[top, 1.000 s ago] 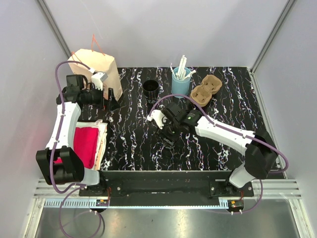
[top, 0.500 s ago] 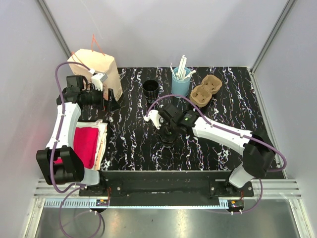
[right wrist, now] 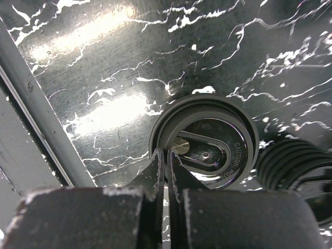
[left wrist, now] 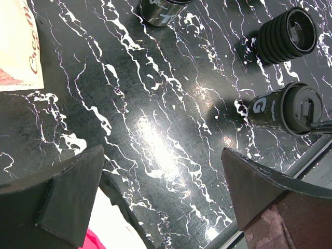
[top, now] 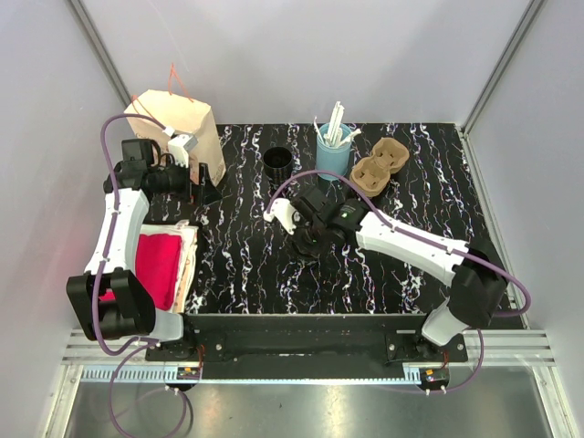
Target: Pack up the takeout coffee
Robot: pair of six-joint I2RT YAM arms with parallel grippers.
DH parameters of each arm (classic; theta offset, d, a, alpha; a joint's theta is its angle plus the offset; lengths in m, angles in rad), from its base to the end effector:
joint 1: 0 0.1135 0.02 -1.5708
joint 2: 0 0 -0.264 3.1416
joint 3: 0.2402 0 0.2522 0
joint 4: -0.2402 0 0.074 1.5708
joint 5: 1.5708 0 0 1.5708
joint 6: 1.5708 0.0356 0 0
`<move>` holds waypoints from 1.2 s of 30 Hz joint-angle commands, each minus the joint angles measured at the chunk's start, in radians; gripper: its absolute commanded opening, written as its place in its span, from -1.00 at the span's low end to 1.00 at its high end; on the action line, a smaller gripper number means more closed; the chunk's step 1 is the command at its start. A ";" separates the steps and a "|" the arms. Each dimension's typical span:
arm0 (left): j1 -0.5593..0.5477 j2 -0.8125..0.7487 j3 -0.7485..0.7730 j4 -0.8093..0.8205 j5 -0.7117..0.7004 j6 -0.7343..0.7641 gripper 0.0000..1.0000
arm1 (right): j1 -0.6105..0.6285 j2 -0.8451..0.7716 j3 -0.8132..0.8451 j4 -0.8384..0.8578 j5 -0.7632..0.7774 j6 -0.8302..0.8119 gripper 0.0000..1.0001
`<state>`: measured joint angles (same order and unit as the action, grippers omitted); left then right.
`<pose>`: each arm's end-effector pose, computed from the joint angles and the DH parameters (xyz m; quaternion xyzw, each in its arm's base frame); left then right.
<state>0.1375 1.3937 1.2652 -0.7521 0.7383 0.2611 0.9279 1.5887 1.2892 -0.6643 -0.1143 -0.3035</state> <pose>0.2886 0.0157 0.3241 0.1760 0.8684 -0.2704 0.3765 0.1999 0.2736 0.2727 -0.5642 0.7679 0.1435 0.2672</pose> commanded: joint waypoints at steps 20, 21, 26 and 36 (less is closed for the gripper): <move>0.011 -0.016 -0.007 0.039 0.053 -0.008 0.98 | -0.305 -0.352 0.102 -0.116 0.126 -0.178 -1.00; 0.011 -0.016 -0.007 0.037 0.052 -0.008 0.98 | -0.325 -0.367 0.087 -0.119 0.137 -0.183 -1.00; 0.011 -0.013 -0.007 0.037 0.061 -0.011 0.98 | -0.527 -0.440 0.038 -0.172 0.139 -0.213 -1.00; 0.011 -0.021 -0.012 0.042 0.070 -0.019 0.98 | -1.001 -0.319 -0.028 -0.250 -0.114 -0.348 -1.00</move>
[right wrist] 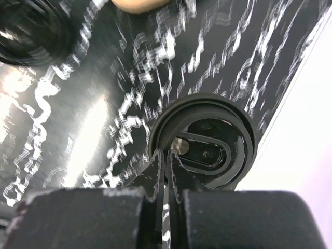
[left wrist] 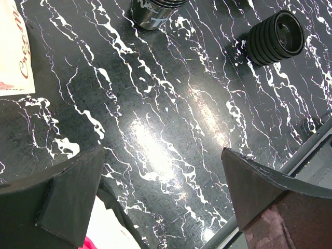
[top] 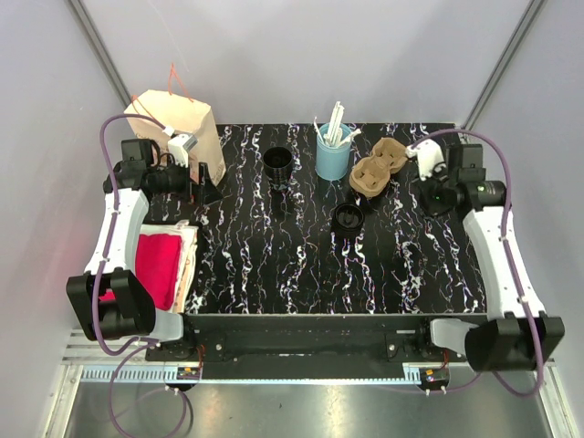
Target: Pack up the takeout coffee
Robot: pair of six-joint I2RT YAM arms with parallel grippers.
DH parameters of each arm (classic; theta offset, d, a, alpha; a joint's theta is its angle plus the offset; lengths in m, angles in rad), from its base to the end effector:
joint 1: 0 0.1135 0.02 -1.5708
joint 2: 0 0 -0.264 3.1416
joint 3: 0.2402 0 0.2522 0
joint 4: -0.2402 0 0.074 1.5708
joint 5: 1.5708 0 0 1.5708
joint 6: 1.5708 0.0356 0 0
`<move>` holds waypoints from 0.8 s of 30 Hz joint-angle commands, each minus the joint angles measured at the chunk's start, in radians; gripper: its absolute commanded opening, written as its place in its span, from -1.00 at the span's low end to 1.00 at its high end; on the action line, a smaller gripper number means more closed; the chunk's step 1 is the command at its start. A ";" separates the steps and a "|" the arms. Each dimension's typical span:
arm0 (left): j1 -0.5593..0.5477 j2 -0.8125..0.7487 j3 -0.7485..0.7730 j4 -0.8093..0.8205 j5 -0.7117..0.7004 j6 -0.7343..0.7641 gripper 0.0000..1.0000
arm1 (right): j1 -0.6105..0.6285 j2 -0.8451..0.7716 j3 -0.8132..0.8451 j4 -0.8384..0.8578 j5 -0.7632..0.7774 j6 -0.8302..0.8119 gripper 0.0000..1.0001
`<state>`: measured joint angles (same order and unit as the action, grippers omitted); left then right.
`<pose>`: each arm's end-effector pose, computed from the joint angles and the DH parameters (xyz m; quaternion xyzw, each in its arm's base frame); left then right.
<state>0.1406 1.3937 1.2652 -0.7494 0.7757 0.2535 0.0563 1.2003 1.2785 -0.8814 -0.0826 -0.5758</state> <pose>0.2883 0.0156 0.3250 0.1773 0.8621 -0.2873 0.3779 0.2394 0.0164 0.3598 -0.3026 0.8758 -0.0591 0.3714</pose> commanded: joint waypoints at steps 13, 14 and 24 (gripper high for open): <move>0.008 -0.024 -0.018 0.051 0.031 -0.017 0.98 | -0.253 0.292 -0.011 0.131 -0.252 -0.104 -1.00; 0.008 -0.024 -0.020 0.051 0.030 -0.016 0.98 | -0.253 0.300 -0.021 0.145 -0.256 -0.101 -1.00; 0.008 -0.024 -0.020 0.053 0.033 -0.017 0.98 | -0.253 0.317 -0.071 0.229 -0.269 -0.090 -1.00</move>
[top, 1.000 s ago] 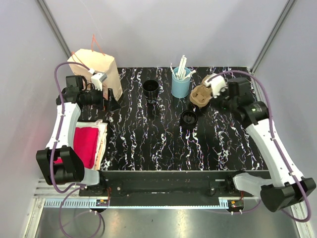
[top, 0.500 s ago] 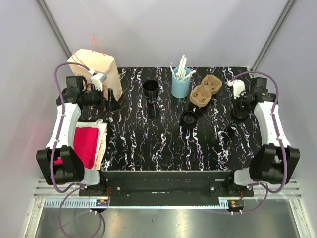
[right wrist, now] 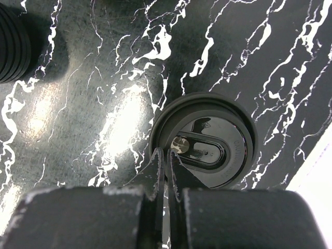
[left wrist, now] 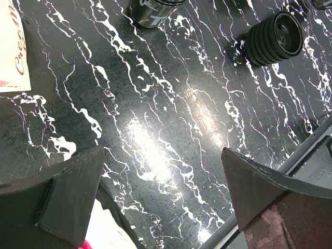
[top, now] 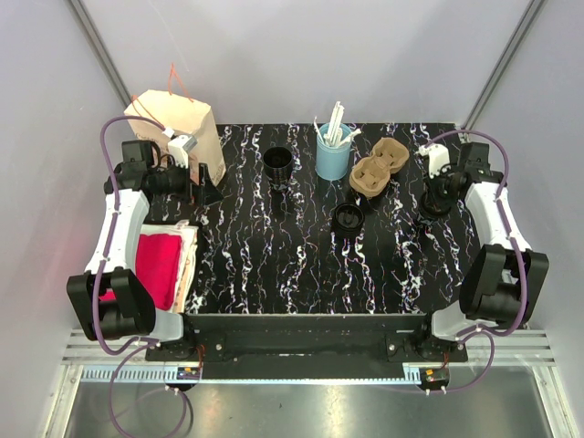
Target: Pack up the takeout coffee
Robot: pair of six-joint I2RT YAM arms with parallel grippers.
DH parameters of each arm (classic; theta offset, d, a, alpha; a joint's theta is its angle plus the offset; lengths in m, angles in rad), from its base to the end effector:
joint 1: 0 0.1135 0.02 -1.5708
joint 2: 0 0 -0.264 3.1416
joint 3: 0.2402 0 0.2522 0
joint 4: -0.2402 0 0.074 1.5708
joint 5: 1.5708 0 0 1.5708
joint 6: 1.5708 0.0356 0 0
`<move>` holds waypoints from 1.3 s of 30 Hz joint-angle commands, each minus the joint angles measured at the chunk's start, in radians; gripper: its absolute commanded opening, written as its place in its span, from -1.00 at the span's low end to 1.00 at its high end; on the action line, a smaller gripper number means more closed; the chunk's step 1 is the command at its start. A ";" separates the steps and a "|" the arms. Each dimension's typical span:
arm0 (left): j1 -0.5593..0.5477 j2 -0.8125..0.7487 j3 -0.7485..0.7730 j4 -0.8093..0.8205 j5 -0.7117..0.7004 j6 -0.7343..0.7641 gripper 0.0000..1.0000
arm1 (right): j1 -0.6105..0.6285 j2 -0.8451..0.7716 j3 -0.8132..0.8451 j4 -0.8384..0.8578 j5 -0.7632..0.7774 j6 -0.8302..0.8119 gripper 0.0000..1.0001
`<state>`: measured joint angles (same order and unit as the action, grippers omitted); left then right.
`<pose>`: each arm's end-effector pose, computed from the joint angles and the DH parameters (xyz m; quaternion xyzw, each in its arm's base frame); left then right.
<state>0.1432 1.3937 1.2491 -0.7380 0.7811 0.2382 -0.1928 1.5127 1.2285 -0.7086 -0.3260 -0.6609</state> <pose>0.2882 0.0162 0.3208 0.1696 0.8634 -0.2928 0.3742 0.3118 -0.0493 0.2757 -0.2643 0.9093 0.0252 0.3204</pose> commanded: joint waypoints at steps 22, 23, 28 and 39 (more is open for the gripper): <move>0.006 -0.018 -0.005 0.045 0.023 -0.005 0.98 | -0.004 -0.012 -0.035 0.058 -0.048 -0.011 -0.43; 0.006 -0.018 -0.005 0.045 0.023 -0.007 0.98 | -0.004 -0.020 -0.029 0.051 -0.050 -0.012 -0.41; 0.006 -0.013 -0.005 0.046 0.021 -0.005 0.98 | -0.004 -0.055 0.026 0.018 -0.067 -0.008 -0.01; 0.006 -0.013 -0.005 0.046 0.017 -0.007 0.98 | 0.032 -0.164 0.138 -0.152 -0.229 0.000 0.68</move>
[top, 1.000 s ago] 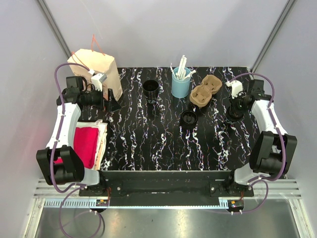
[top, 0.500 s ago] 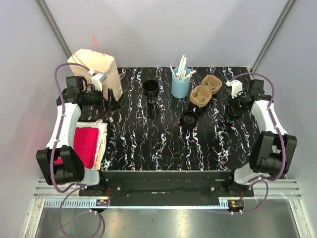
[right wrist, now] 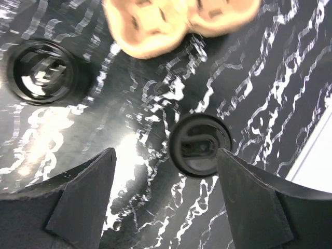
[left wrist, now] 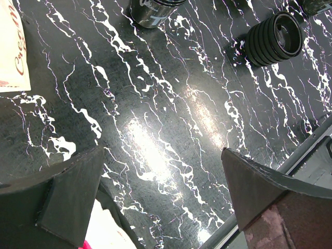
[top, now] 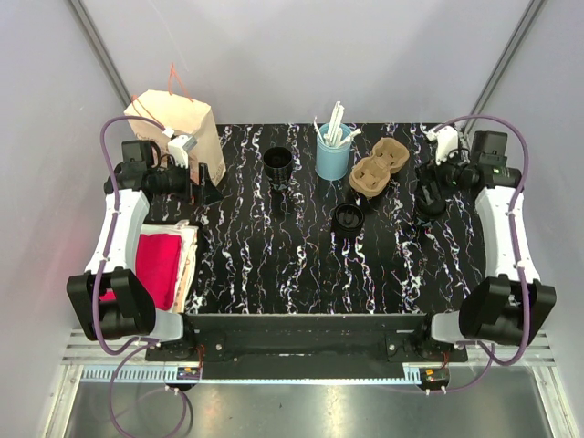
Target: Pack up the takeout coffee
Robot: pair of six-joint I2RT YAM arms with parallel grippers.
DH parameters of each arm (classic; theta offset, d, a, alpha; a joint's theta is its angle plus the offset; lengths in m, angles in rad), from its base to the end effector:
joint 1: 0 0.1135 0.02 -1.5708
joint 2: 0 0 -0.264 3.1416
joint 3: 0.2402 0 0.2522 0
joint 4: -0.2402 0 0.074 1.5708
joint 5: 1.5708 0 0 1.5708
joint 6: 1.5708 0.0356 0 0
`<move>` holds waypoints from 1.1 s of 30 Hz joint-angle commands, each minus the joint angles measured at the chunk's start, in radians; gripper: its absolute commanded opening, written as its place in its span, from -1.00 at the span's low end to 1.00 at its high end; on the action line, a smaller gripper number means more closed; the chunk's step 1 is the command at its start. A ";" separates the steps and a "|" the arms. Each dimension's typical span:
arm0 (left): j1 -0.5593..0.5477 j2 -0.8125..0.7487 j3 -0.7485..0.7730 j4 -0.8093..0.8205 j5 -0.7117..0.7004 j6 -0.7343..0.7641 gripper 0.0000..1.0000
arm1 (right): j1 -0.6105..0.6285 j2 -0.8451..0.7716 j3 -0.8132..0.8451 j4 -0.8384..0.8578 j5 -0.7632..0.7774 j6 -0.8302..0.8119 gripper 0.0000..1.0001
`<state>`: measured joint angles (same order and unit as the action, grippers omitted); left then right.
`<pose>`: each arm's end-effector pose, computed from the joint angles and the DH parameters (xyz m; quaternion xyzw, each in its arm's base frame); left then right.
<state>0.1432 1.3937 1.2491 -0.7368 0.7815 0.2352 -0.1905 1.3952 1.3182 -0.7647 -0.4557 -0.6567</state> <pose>0.2883 0.0162 0.3208 0.1686 0.8634 -0.2933 0.3743 0.2910 -0.0402 0.3354 -0.2886 0.8669 0.0496 0.4034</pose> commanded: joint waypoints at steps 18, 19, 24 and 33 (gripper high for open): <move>0.006 -0.019 -0.013 0.065 -0.007 -0.013 0.98 | 0.453 0.126 -0.218 0.071 0.054 0.141 0.61; 0.006 -0.016 -0.013 0.065 -0.007 -0.014 0.98 | 0.476 0.143 -0.226 0.079 0.057 0.147 0.61; 0.004 -0.002 -0.014 0.068 -0.007 -0.017 0.98 | 0.503 0.221 -0.249 0.148 0.118 0.251 0.61; 0.006 -0.005 -0.016 0.074 -0.005 -0.017 0.97 | 0.519 0.300 -0.255 0.309 0.256 0.376 0.61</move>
<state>0.1432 1.3941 1.2350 -0.7033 0.7765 0.2268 0.3149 1.6855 1.0603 -0.5644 -0.2794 -0.3561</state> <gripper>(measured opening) 0.987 0.807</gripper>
